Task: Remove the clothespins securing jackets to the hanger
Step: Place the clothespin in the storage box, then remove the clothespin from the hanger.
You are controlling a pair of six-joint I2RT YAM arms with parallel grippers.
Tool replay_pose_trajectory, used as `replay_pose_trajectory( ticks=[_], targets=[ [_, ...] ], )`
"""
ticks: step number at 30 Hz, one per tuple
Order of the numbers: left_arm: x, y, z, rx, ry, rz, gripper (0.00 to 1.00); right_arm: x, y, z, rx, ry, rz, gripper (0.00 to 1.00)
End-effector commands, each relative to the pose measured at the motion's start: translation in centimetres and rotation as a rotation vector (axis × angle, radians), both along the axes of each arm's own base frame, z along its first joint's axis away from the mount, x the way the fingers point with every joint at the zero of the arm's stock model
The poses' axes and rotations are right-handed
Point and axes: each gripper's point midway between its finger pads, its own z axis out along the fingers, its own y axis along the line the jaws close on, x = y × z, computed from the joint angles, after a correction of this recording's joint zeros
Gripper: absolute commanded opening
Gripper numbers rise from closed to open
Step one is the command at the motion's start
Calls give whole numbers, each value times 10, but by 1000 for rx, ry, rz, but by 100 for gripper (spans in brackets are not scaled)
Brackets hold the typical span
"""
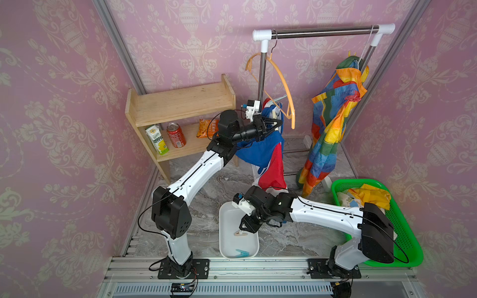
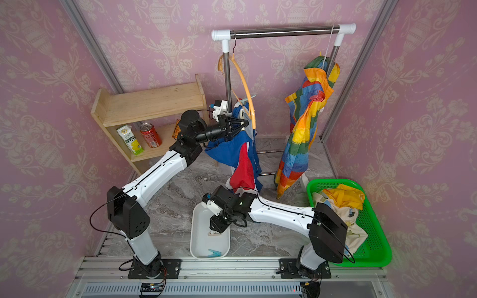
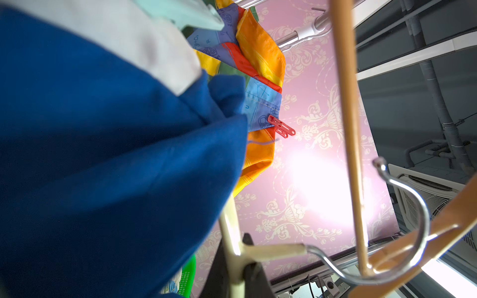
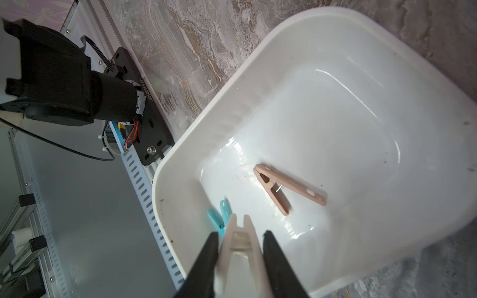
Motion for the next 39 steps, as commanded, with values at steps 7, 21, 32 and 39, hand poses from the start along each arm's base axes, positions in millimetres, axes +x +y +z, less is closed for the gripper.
replay_pose_trajectory(
  ticks=[7,21,32,39],
  targets=[
    [-33,12,49,-49,-192,-5,0,20,1,71,97,-152,-56,58],
    [-53,9,32,13,-184,-90,0,46,-147,306,524,-573,-507,72],
    [-90,9,-16,148,-225,-185,0,129,-218,281,656,-353,-878,77],
    [-99,9,-24,134,-262,-205,0,163,-217,297,939,-169,-837,87]
  ],
)
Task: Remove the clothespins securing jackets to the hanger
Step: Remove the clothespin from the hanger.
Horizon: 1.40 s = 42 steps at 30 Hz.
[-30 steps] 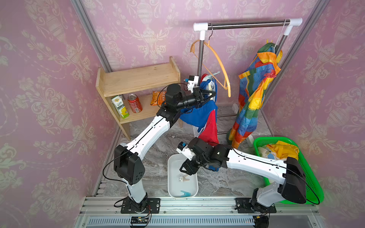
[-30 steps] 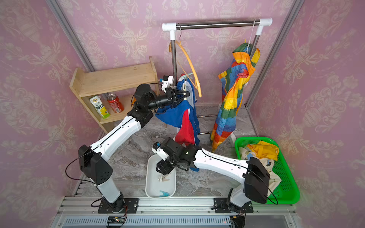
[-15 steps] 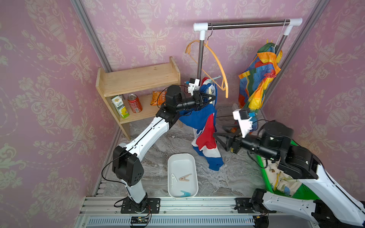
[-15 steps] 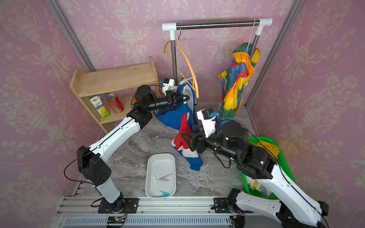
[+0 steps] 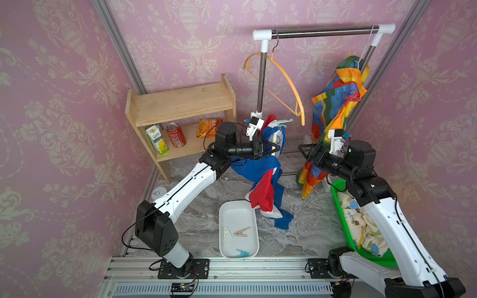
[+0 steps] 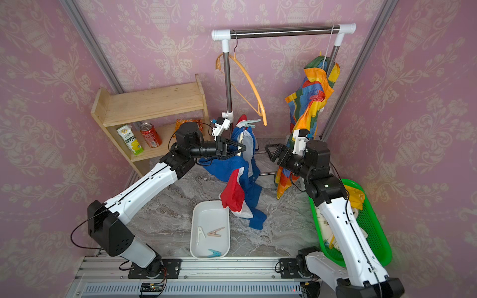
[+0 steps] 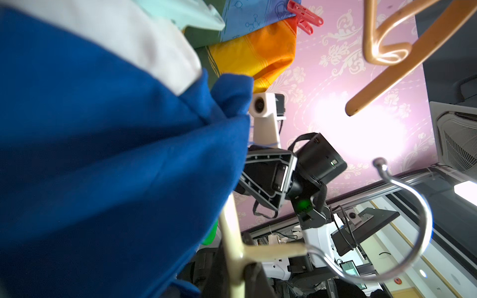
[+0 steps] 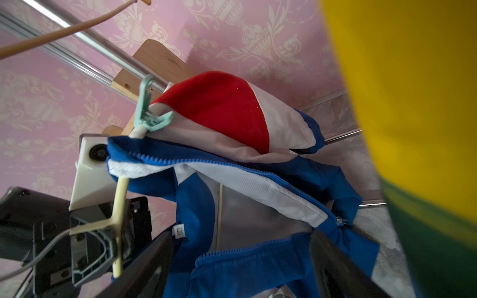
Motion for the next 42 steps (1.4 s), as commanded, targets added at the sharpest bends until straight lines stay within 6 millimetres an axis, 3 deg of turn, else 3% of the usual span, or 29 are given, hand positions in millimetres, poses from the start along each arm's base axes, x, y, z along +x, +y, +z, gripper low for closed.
replay_pose_trajectory(
  ticks=[1,7,12,18,19,21,28,36,42],
  targets=[
    [-25,4,33,-70,-176,-66,0,-20,28,64,210,-141,189,88],
    [-33,1,32,-75,-198,-120,0,-22,33,93,316,-178,235,88],
    [-41,-2,39,-108,-208,-169,0,-6,34,85,365,-134,213,86],
    [-45,-3,40,-110,-205,-184,0,11,31,90,445,-137,180,83],
    [-46,-4,40,-109,-204,-189,0,17,32,74,461,-103,174,82],
    [-47,-4,40,-108,-203,-192,0,21,32,70,472,-89,162,79],
    [-55,-7,37,-88,-194,-219,0,25,29,73,484,-102,130,72],
    [-57,-8,34,-67,-198,-219,0,24,37,82,474,-126,116,70],
    [-60,-6,36,-66,-209,-227,0,32,37,77,489,-111,96,51]
  ],
)
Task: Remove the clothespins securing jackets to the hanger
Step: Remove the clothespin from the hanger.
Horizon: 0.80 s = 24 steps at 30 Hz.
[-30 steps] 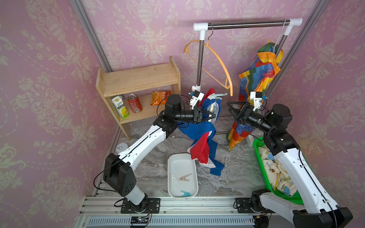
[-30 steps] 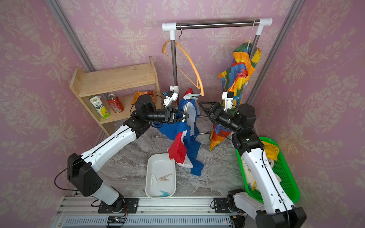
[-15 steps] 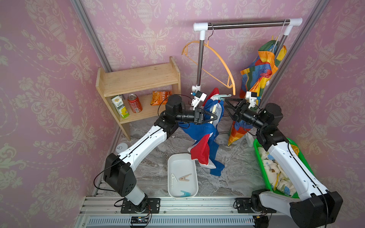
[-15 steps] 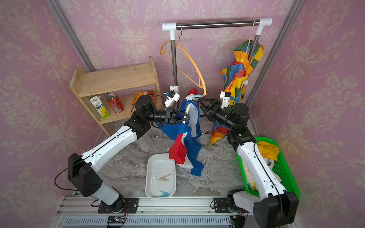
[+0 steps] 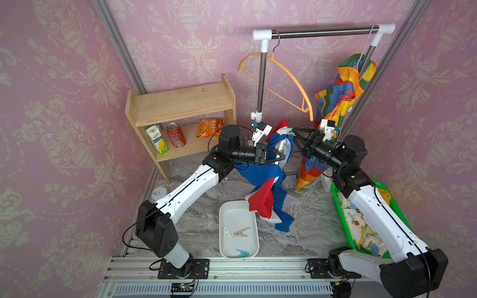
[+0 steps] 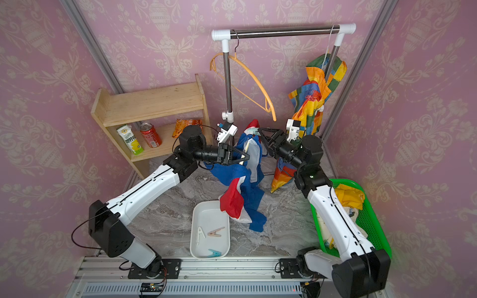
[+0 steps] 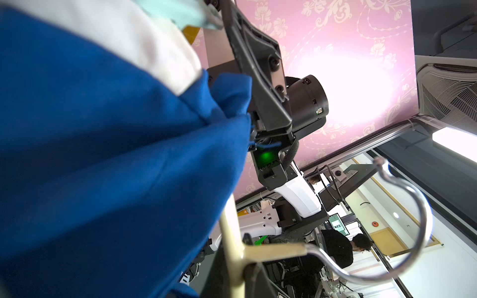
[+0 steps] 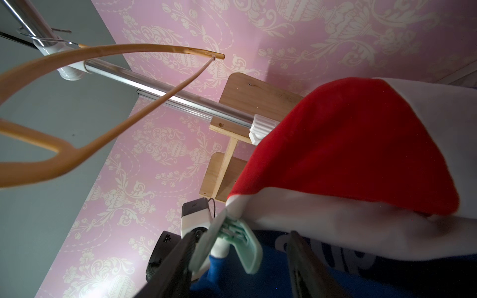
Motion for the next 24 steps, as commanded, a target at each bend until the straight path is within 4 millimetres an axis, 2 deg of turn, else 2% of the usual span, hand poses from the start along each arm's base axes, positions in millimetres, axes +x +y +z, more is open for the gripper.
replay_pose_trajectory(
  ticks=[1,5,6,12,14,18,19,24],
  targets=[
    [-24,7,38,-70,-155,-52,0,4,-2,17,21,-44,-27,47],
    [-25,9,36,-57,-160,-50,0,7,0,13,23,-34,-22,45],
    [-25,9,35,-54,-163,-50,0,5,1,27,32,-62,-18,44],
    [-26,9,32,-37,-170,-52,0,7,6,28,46,-57,-10,32],
    [-25,9,30,-28,-175,-49,0,7,7,26,52,-48,-5,31],
    [-24,9,29,-16,-190,-45,0,4,7,23,56,-33,-13,37],
    [-24,9,29,-14,-193,-44,0,5,7,11,54,-7,-14,37],
    [-23,9,25,8,-199,-41,0,4,5,2,84,34,-22,28]
  ],
)
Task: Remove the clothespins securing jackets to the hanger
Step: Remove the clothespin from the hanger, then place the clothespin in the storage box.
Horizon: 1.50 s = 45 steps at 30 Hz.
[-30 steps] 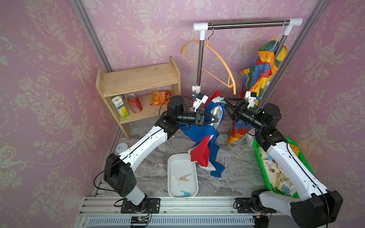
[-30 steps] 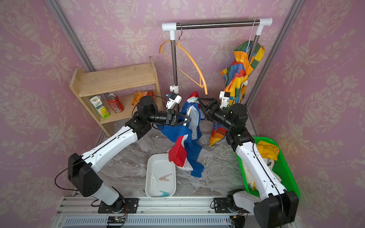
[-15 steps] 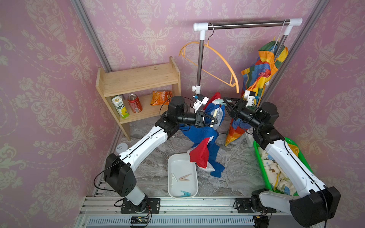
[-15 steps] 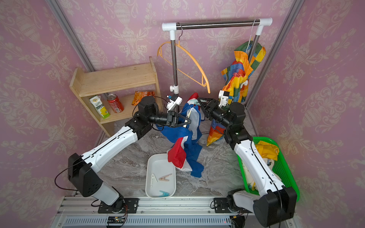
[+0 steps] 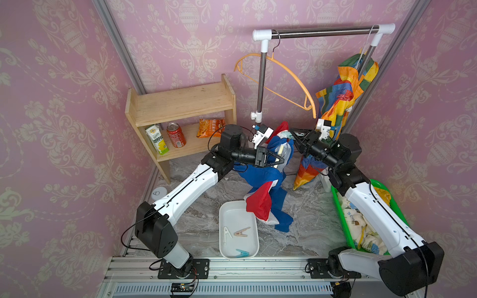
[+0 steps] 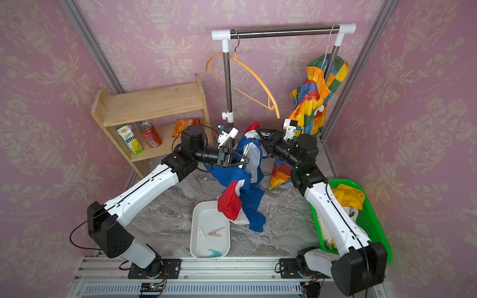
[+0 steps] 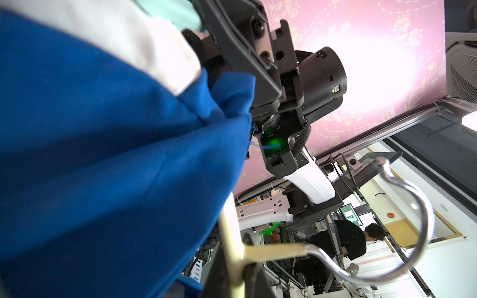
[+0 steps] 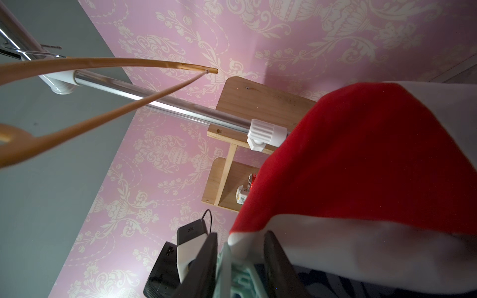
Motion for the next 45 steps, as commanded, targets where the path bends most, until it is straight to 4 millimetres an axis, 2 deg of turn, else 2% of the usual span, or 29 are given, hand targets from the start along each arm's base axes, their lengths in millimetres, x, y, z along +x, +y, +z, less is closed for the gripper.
replay_pose_trajectory(
  ticks=[1,10,17,22,24,26,29,33,35,38,42,45],
  targets=[
    [-16,7,37,-59,-153,-30,0,-5,-4,4,42,0,-19,25],
    [-13,6,34,-51,-155,-19,0,-5,-11,-1,34,19,-68,0],
    [-12,6,34,-51,-158,-15,0,-4,-19,8,9,-14,-117,0],
    [-11,7,33,-45,-158,-10,0,-9,-40,26,-47,-64,-220,0],
    [-9,7,32,-38,-163,-1,0,-17,-48,46,-66,-108,-250,0],
    [-7,7,32,-35,-166,11,0,-24,-56,53,-97,-125,-276,0],
    [2,8,34,-34,-174,41,0,-37,-63,57,-166,-130,-294,0],
    [28,7,46,-56,-194,119,0,-67,-64,49,-284,-131,-268,0],
    [42,4,53,-75,-199,156,0,-85,-59,42,-365,-153,-230,0],
    [67,-1,61,-97,-188,215,0,-113,-40,29,-447,-191,-120,0],
    [99,-7,67,-117,-150,294,0,-149,9,12,-471,-230,122,0],
    [112,-10,69,-135,-127,314,0,-175,42,-19,-560,-231,238,0]
  ],
)
